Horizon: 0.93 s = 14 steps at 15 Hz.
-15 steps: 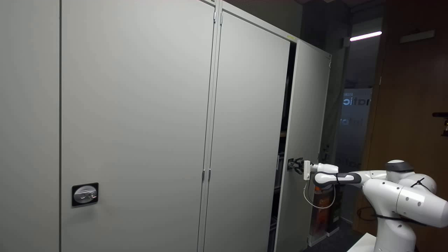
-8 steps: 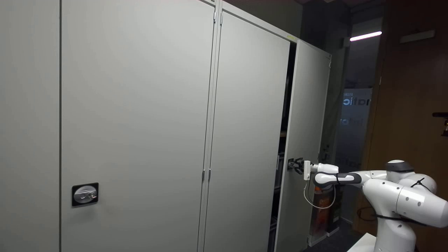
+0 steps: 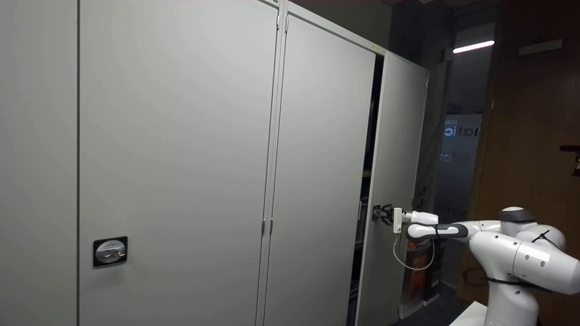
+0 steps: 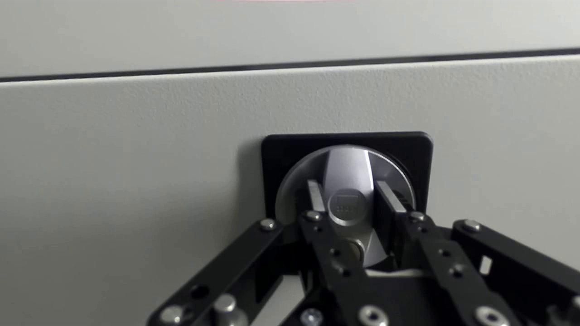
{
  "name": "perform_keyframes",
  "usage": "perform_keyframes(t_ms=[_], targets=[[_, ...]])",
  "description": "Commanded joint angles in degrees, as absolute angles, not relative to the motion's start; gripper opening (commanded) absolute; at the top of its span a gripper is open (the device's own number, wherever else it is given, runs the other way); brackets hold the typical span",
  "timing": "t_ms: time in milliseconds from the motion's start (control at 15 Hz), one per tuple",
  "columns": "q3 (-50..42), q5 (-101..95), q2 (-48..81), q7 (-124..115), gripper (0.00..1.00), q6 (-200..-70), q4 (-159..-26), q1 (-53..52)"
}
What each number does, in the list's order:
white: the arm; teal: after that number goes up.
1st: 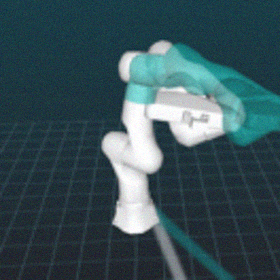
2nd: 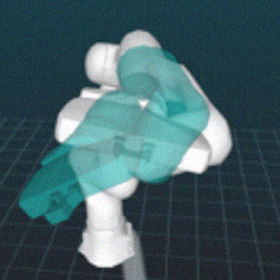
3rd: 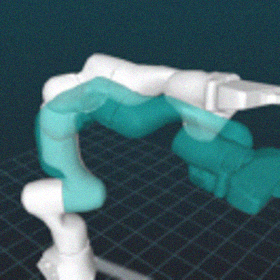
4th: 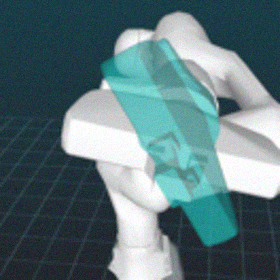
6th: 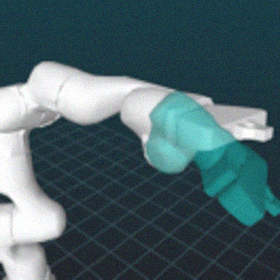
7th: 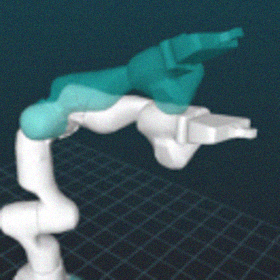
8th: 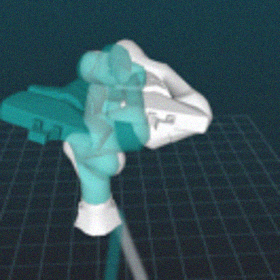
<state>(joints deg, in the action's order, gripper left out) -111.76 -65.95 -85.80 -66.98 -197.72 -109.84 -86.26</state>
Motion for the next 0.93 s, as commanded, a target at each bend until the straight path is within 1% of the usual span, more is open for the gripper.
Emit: perform_keyframes(t_ms=[0, 67, 133, 200, 400, 467, 533, 600, 867], targets=[[-106.5, -68.0, -85.8, -69.2, 0.12, -199.1, -112.7, -84.2], [-106.5, -68.3, -85.8, -69.2, 0.55, -199.1, -112.8, -84.2], [-106.5, -68.4, -85.8, -69.3, 0.58, -199.0, -113.0, -84.1], [-106.3, -68.7, -85.8, -69.3, 0.62, -199.1, -113.0, -84.1], [-105.6, -69.8, -85.8, -69.6, 0.88, -199.0, -113.2, -84.1], [-104.8, -70.6, -85.8, -70.0, 0.95, -198.5, -113.6, -83.9], [-103.0, -71.7, -85.7, -70.9, 1.00, -198.2, -113.7, -83.7], [-101.4, -74.5, -85.7, -72.1, 1.00, -198.2, -118.0, -80.3], [-97.1, -79.6, -85.2, -76.3, 1.00, -198.2, -121.9, -78.3]])
